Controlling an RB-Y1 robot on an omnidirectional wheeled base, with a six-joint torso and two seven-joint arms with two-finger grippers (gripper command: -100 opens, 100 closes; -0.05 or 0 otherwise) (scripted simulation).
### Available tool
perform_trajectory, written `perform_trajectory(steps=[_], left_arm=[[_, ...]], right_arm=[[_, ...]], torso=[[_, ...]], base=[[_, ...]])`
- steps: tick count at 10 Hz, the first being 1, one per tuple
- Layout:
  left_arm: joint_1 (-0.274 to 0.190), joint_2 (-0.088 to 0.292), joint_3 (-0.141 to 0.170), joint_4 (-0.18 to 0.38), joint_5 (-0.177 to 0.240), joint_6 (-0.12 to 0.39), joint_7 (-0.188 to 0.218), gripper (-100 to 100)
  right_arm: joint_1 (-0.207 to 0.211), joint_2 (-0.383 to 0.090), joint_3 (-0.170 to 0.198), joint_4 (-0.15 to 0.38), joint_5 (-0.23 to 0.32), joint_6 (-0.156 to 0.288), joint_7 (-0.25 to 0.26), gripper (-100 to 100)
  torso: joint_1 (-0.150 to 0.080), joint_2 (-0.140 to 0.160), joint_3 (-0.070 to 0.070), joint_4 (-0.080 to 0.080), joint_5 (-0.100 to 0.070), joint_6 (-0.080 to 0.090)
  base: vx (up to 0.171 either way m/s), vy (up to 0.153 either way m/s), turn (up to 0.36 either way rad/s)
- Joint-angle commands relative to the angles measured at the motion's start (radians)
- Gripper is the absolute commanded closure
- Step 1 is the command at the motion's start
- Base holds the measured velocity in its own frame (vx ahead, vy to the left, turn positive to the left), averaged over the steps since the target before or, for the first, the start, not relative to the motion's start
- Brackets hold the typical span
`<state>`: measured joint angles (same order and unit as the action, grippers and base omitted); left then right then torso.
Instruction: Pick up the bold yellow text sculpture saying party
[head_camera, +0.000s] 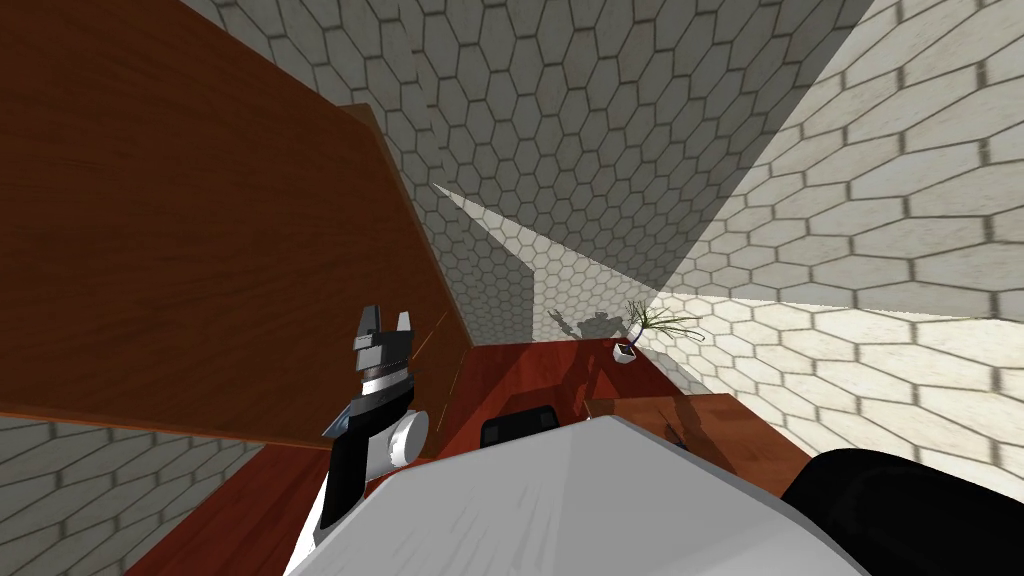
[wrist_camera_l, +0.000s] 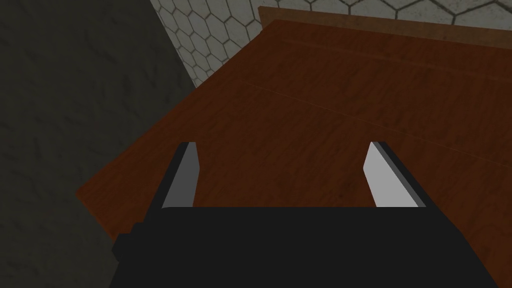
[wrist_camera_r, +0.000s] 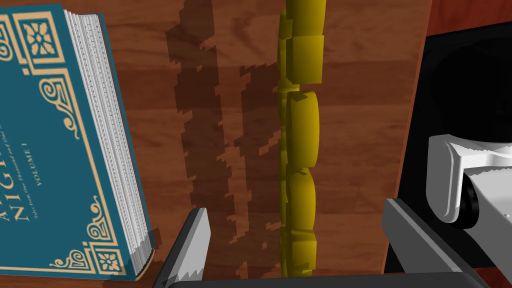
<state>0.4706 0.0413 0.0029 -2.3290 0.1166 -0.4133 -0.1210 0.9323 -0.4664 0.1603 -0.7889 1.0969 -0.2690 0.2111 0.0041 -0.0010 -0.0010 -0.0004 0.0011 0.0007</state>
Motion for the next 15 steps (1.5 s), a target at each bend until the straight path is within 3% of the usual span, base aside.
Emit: perform_trajectory(steps=[1,2,3,4,7,8,9,13,14,15], left_arm=[[0.0,0.0,0.0,0.0,0.0,0.0,0.0,0],[0.0,0.0,0.0,0.0,0.0,0.0,0.0,0],[0.0,0.0,0.0,0.0,0.0,0.0,0.0,0],[0.0,0.0,0.0,0.0,0.0,0.0,0.0,0],[0.0,0.0,0.0,0.0,0.0,0.0,0.0,0],[0.0,0.0,0.0,0.0,0.0,0.0,0.0,0],[0.0,0.0,0.0,0.0,0.0,0.0,0.0,0],[0.0,0.0,0.0,0.0,0.0,0.0,0.0,0],[0.0,0.0,0.0,0.0,0.0,0.0,0.0,0],[0.0,0.0,0.0,0.0,0.0,0.0,0.0,0]], right_arm=[[0.0,0.0,0.0,0.0,0.0,0.0,0.0,-100],[-0.001,0.001,-0.002,0.003,0.0,-0.003,0.005,0],[-0.029,0.016,0.011,0.029,-0.011,0.01,0.01,-100],[-0.029,0.016,0.011,0.029,-0.011,0.01,0.01,-100],[-0.094,0.053,0.039,0.093,-0.035,0.038,0.021,-100],[-0.081,0.044,0.033,0.08,-0.031,0.03,0.018,-100],[-0.083,0.045,0.033,0.082,-0.032,0.031,0.019,100],[-0.082,0.046,0.033,0.082,-0.032,0.03,0.018,100],[-0.082,0.046,0.033,0.082,-0.033,0.03,0.018,0],[-0.048,0.027,0.019,0.047,-0.018,0.018,0.013,100]], torso=[[0.0,0.0,0.0,0.0,0.0,0.0],[0.0,0.001,0.001,0.0,0.0,0.0],[0.0,0.001,0.001,0.0,0.0,0.0],[-0.001,0.003,0.002,0.001,0.0,0.0],[-0.003,0.006,0.003,0.001,-0.001,0.0],[-0.003,0.006,0.003,0.001,-0.001,0.0],[-0.001,0.004,0.003,0.001,0.0,0.0],[-0.002,0.003,0.002,0.001,0.0,-0.001],[-0.002,0.003,0.002,0.001,0.0,-0.001],[-0.002,0.002,0.002,0.001,0.0,-0.001]], base=[[0.0,0.0,0.0],[0.0,0.0,0.0],[-0.032,-0.019,0.041],[-0.038,-0.022,0.032],[-0.061,-0.039,0.048],[-0.026,-0.016,0.01],[0.0,0.0,0.0],[0.0,0.0,0.0],[0.0,0.0,0.0],[0.064,0.027,-0.069]])
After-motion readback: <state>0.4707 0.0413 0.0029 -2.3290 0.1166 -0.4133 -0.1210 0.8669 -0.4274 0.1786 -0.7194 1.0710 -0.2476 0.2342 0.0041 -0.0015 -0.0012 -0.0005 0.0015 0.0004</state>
